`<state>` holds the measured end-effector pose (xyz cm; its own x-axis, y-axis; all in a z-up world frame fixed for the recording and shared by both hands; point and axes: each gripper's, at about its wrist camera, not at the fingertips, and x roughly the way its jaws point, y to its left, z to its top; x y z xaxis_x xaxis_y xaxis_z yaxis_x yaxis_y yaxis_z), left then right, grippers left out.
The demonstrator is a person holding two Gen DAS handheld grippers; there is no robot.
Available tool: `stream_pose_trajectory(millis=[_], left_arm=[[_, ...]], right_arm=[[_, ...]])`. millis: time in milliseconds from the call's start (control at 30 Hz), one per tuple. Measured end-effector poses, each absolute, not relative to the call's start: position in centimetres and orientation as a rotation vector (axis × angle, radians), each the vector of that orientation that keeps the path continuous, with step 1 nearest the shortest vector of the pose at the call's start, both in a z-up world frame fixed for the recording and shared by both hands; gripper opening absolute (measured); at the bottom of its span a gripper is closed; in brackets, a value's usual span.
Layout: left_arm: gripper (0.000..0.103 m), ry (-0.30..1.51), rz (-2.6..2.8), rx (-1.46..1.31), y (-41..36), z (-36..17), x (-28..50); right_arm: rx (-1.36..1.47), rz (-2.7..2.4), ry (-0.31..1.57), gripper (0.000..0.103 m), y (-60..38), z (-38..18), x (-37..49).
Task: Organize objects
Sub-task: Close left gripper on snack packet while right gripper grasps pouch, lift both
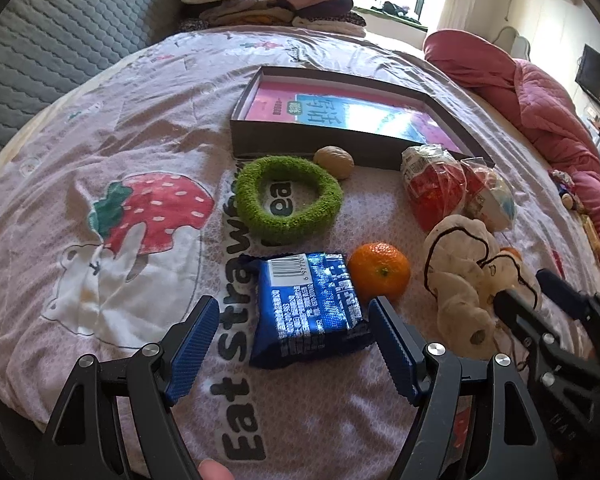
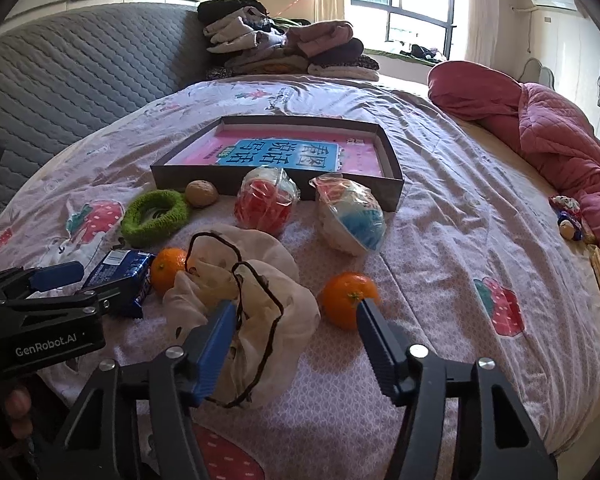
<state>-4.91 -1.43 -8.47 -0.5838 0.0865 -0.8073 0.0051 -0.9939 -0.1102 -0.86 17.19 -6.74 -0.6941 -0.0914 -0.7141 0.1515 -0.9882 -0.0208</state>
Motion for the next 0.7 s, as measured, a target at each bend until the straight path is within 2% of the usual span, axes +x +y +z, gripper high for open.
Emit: stream_pose_trajectory(millis=[100, 400, 467, 600, 700], left_arm=[[0.078, -0.148, 2.757, -1.423, -1.2, -8.8, -5.5], [0.078, -0.129, 2.762, -1.431, -1.4, -9.5, -5.5], [0.079, -0.128, 2.757, -1.433, -1.4, -9.6, -5.5], [0.078, -0.126, 2.746, -1.442, -1.5, -10.0, -5.9], [0.069, -0.113, 2.743, -1.414, -1.3, -10.0, -5.9]], right_arm=[[1.161, -2.77, 0.145, 0.055, 16.8, -7.0, -1.0], [1.142, -2.761, 0.21, 0.032, 15.8, -7.2, -0.9], [1.138, -2.759, 0.209, 0.024, 15.8, -7.2, -0.9], [1.121, -2.756, 0.18, 0.016, 16.0, -7.1, -0.8], [1.114, -2.753, 0.156, 0.014, 16.2, -7.0, -0.7]])
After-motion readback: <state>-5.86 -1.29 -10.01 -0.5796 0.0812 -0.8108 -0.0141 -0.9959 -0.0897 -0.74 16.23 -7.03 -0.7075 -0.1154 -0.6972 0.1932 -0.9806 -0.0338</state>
